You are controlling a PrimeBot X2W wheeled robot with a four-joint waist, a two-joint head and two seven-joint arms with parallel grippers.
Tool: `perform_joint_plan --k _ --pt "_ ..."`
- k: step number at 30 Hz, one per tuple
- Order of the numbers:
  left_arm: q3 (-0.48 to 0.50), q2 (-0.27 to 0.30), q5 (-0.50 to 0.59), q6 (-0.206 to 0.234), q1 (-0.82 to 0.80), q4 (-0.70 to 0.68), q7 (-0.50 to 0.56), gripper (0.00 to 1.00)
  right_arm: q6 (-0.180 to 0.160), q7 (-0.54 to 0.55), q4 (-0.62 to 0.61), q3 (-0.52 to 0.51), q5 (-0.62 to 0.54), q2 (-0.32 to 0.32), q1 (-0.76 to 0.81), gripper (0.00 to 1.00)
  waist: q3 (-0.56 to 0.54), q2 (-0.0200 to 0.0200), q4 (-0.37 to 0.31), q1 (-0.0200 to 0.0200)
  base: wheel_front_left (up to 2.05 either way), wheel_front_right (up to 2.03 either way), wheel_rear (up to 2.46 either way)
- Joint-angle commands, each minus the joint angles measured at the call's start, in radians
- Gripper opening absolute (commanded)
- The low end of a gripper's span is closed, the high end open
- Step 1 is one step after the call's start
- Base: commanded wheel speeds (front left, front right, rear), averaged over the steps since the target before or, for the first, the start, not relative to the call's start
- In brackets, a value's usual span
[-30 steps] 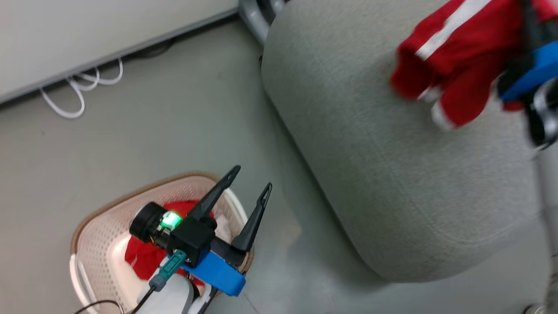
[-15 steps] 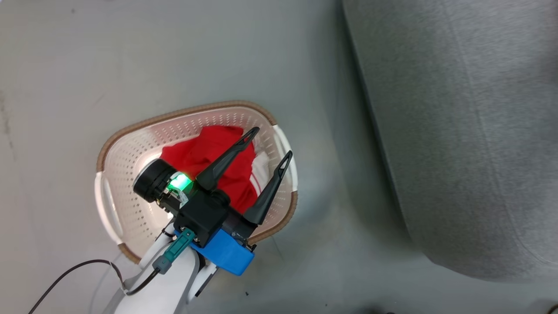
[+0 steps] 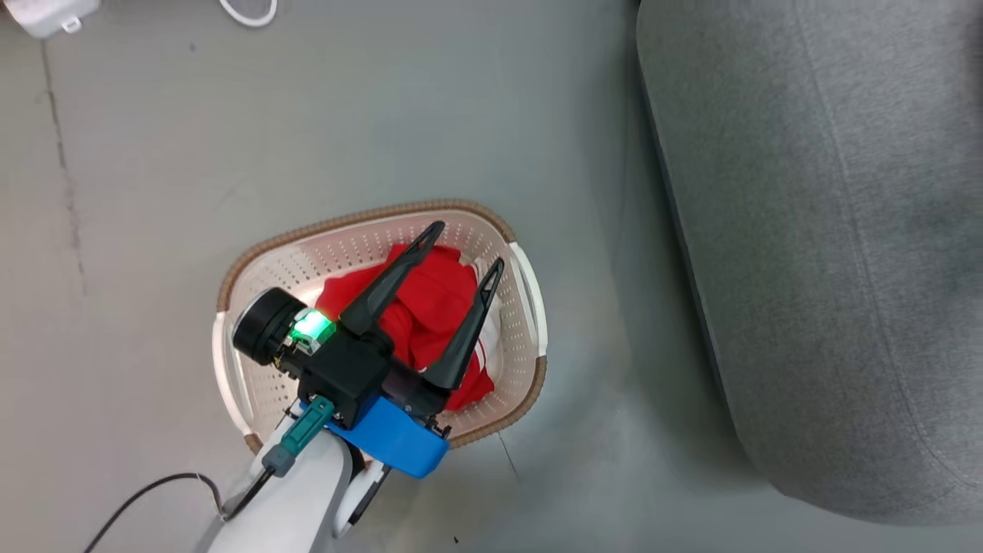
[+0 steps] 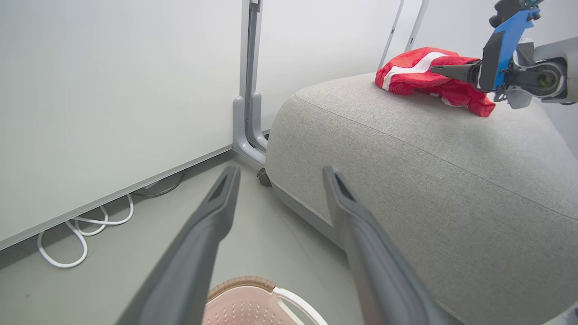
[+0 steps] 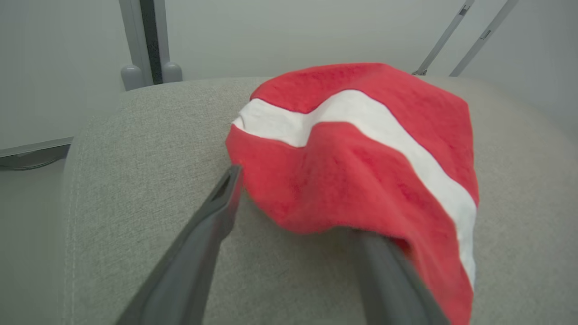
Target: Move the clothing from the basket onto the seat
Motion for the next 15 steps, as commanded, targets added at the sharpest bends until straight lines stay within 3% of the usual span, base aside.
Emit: perform_joint_plan --k 1,9,15 --pt "0.005 -0.002 -0.003 -0.004 0.015 0.001 -0.003 1.00 0.000 -0.004 0.005 0.009 -0.005 -0.001 0.018 1.00 -0.041 0.0000 -0.001 0.0000 0.00 0.00 0.00" --pt "0.078 -0.048 -0.035 -0.001 0.143 0.034 -0.003 1.00 0.000 -0.034 -0.023 0.140 -0.014 0.031 0.153 1.00 -0.257 0.0000 0.035 0.0000 0.00 0.00 0.00" --pt "0.137 -0.074 -0.051 0.003 0.250 0.047 -0.003 1.00 0.000 -0.047 -0.188 0.200 0.032 0.068 0.339 1.00 -0.386 0.0000 0.097 0.0000 0.00 0.00 0.00"
